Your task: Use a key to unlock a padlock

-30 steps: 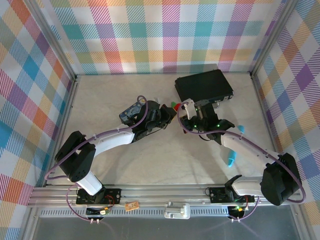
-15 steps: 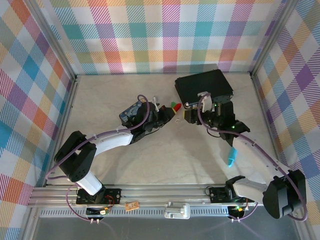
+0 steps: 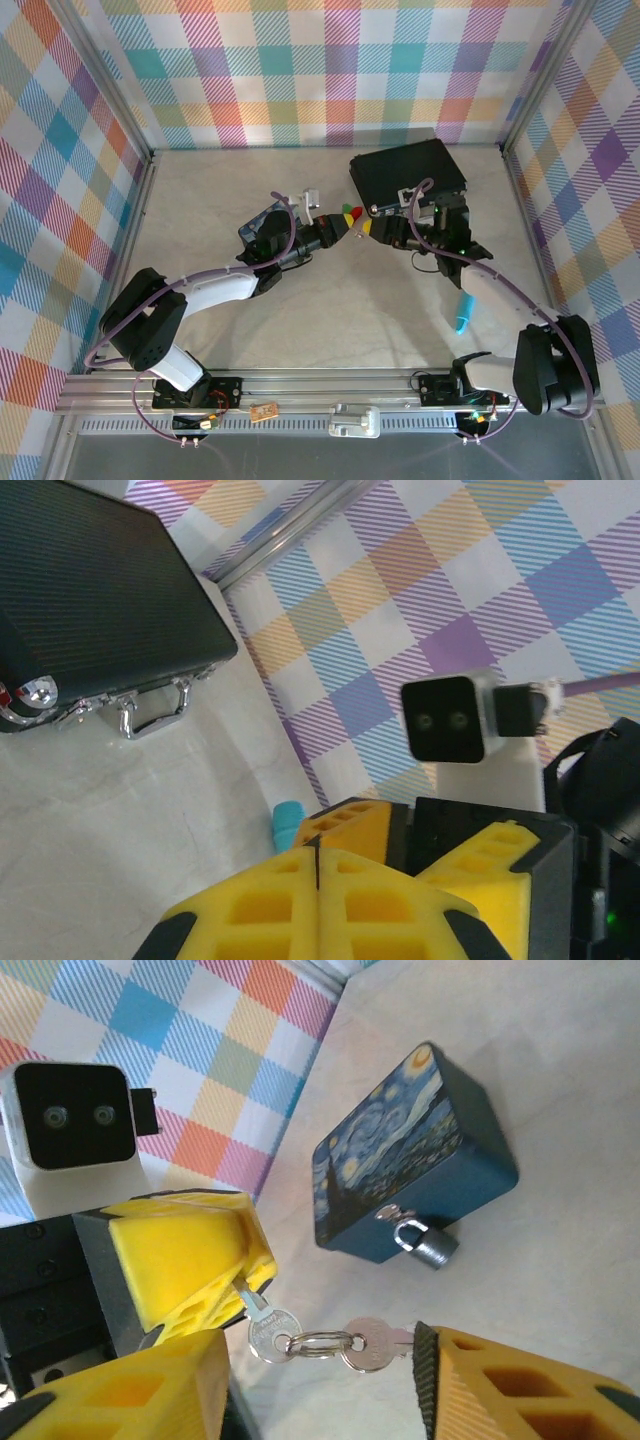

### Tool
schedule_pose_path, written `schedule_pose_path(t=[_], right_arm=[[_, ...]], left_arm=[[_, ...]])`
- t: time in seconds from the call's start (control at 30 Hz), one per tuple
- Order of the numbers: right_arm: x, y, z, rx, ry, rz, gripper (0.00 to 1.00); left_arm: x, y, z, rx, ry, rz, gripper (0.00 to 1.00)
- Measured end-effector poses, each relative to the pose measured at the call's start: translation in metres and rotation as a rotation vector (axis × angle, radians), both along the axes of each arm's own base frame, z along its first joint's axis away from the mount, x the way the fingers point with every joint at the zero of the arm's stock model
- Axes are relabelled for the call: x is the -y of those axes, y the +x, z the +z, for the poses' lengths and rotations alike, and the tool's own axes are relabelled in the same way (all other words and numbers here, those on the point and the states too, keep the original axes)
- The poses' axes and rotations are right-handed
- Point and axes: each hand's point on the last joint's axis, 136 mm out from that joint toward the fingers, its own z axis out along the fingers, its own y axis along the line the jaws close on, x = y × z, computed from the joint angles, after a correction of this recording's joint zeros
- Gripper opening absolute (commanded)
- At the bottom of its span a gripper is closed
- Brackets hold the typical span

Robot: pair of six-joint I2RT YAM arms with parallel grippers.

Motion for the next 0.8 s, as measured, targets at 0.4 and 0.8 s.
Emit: schedule_pose_path(t=[0.4,0.8], right_arm=[[-0.002,-0.006,-0.018,-0.405,0.235,-0.103,0.48],[-0.019,-0.006,0.01,-0.493,0.415,-0.094,0.45]], left_arm=[[-0.006,0.004,0.015,0.13,-0.012,0.04,0.0],[-0.005,0.012,0.011,0.162,-0.037,0.073,0.0]])
